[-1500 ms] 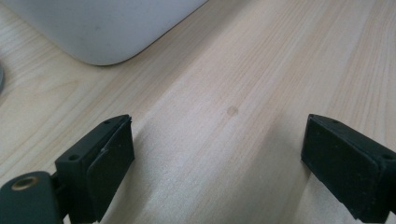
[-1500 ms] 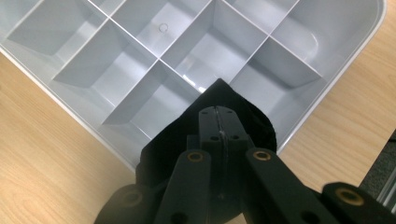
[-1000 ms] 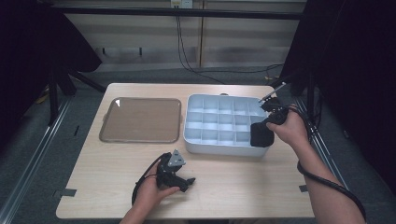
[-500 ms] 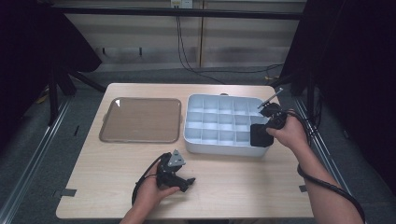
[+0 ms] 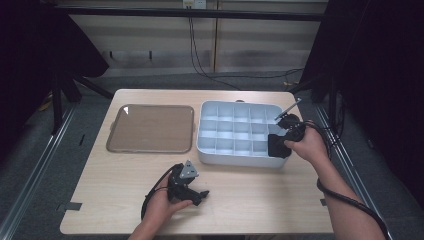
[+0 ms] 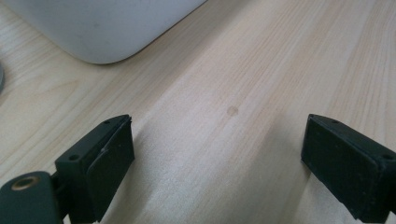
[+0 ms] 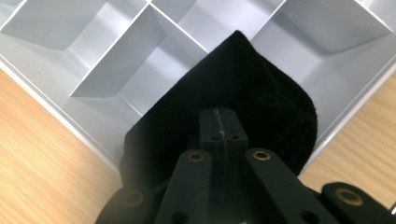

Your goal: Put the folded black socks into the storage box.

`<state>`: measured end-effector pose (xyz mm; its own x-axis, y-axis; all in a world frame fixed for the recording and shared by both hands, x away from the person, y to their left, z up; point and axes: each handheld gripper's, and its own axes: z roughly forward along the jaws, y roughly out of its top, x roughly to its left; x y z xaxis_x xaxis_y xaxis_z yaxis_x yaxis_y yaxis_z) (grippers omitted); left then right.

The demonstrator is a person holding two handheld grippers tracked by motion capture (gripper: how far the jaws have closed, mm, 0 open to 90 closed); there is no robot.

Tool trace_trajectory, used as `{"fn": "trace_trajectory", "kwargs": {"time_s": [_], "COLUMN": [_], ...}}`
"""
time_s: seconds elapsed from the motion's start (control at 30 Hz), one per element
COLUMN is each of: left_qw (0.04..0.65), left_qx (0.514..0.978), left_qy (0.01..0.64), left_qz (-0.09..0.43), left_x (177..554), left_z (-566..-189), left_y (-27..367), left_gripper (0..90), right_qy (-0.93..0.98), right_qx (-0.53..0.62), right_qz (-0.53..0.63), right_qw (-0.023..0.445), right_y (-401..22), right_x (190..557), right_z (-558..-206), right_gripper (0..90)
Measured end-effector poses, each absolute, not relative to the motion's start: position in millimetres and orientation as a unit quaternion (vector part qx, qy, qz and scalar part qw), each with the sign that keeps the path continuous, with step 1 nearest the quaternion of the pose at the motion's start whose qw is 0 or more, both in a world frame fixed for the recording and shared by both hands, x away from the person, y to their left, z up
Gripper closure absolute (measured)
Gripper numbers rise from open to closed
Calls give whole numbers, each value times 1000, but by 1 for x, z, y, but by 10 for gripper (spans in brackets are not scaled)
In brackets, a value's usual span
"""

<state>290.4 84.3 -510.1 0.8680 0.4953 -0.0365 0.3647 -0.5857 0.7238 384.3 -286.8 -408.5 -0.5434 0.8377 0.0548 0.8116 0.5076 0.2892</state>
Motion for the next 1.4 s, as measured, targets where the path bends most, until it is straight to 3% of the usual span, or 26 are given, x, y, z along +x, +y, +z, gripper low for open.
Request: {"fn": "trace_trajectory", "kwargs": {"time_s": [1.4], "left_qw": [379], "left_qx": [890], "left_qy": [237], "left_qz": [85], "left_x": [291], "left_z": [-510], "left_y": [84], "left_gripper": [89], "right_qy": [865], "right_qx": [484], "right_qz": [130], "right_qw": [36], "right_y": [-295], "right_x": [376], "right_z": [-440], "right_gripper": [900]}}
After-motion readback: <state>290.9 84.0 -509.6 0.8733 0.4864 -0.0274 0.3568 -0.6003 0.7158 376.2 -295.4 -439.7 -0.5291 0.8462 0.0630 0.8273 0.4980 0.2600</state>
